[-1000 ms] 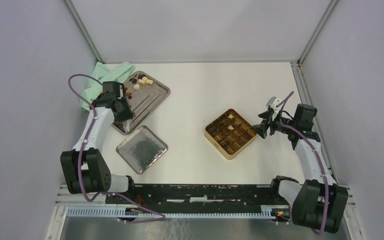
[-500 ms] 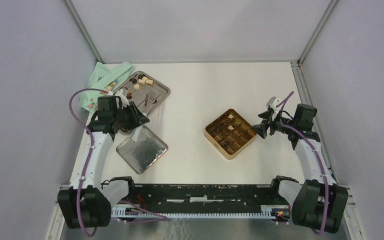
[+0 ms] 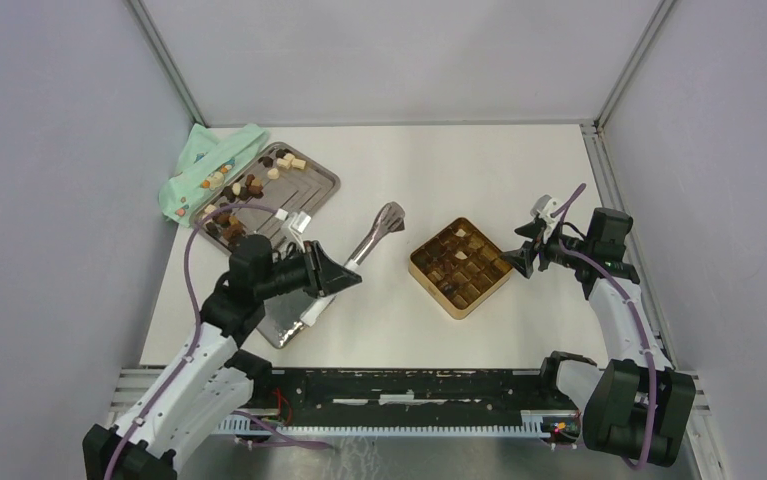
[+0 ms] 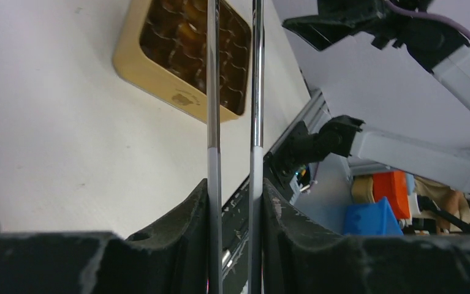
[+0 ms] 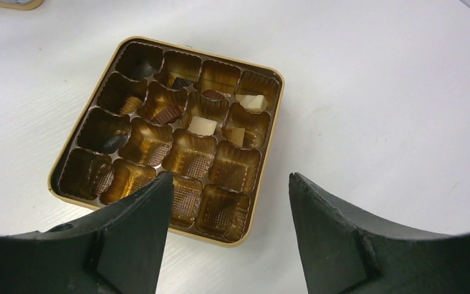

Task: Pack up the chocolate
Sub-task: Pick up the fake chocolate from the plate, then place the fake chocolate in the packing box.

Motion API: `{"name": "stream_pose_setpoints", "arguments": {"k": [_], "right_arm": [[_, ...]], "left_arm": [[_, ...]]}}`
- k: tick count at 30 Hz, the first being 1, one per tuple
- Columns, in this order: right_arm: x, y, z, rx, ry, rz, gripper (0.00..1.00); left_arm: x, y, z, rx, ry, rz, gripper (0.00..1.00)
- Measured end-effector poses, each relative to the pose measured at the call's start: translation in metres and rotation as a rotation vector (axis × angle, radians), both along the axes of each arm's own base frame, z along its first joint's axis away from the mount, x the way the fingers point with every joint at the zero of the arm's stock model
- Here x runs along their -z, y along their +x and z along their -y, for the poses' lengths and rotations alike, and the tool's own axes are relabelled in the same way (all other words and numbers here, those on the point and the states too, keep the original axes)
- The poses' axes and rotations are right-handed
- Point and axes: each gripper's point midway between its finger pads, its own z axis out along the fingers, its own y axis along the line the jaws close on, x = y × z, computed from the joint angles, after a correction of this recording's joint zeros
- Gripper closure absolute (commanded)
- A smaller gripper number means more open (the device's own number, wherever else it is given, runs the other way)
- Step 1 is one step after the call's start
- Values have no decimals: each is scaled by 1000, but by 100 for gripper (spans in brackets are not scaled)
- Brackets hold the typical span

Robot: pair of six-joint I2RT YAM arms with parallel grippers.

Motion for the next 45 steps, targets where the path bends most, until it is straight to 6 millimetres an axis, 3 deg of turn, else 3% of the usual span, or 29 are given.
{"name": "stream_pose_setpoints", "arguments": {"k": [5, 18, 28, 32, 37, 45], "right_arm": [[0, 1, 1, 0, -8, 7, 25], [1, 2, 2, 4, -18, 11, 25], [2, 2, 3, 8, -22, 11, 26], [4, 4, 5, 24, -28, 9, 25], [21, 13, 9, 82, -71, -33, 26], [73, 23, -7, 97, -190, -176, 30]], "left_arm": [[0, -20, 24, 82, -57, 37, 98], [2, -39, 64, 168, -81, 96, 98], [49, -55, 100, 239, 78, 52, 98], [56, -56, 113, 252, 142, 73, 98], [53, -51, 123, 248, 179, 121, 98], [59, -42, 120, 215, 221, 131, 98]]}}
